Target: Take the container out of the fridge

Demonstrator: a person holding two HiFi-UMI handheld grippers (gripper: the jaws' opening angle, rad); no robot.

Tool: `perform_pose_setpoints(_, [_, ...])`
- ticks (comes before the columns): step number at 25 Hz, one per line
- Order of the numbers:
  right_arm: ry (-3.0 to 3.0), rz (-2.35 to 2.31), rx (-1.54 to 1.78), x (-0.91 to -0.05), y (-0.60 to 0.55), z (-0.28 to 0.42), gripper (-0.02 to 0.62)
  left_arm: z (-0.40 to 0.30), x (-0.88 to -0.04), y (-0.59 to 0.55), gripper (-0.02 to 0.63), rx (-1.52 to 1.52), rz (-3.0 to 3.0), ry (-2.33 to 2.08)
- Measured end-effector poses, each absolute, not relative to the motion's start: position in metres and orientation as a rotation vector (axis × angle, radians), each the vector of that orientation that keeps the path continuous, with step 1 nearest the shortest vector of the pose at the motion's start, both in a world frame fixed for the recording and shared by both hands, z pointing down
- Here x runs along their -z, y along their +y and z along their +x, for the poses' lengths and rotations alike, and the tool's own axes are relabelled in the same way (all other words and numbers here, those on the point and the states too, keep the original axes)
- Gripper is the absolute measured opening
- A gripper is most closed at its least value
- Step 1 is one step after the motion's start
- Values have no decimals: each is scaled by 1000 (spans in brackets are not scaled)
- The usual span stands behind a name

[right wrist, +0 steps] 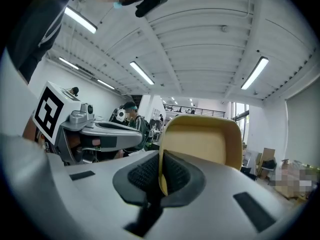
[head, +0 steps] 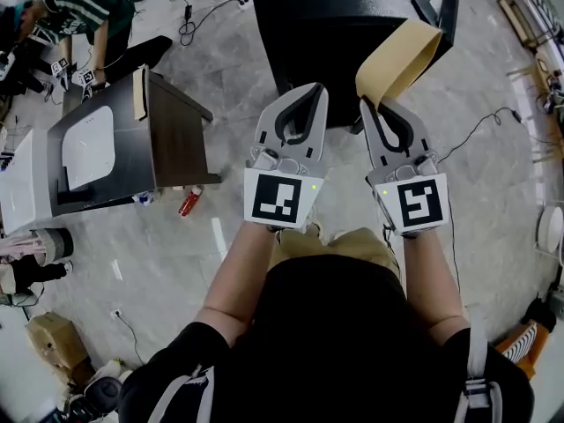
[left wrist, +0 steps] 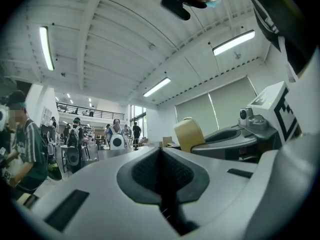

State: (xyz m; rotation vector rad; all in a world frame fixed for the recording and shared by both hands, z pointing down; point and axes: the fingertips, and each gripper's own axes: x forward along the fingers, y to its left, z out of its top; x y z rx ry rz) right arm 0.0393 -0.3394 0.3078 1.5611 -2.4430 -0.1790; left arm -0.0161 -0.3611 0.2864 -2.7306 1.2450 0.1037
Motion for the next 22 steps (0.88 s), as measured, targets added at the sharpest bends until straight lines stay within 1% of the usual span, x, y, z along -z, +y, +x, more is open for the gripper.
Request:
perform_pose_setpoints(3, [-2552, 1605, 268, -285, -325, 40, 38, -9, -279, -344, 25, -109, -2719, 1252])
perform_pose_setpoints(9, [-2610, 1572, 268, -276, -279, 69, 38, 24, -270, -294, 25, -88, -2703, 1262])
perform_pose_setpoints(15, [-2684, 1528, 293, -270, -211, 83, 38, 46, -267, -223, 25, -52, -2667, 1271])
perform_pose_setpoints(22, [-2743, 1518, 297, -260, -131, 119, 38, 78, -263, -141, 25, -36, -2636, 1311])
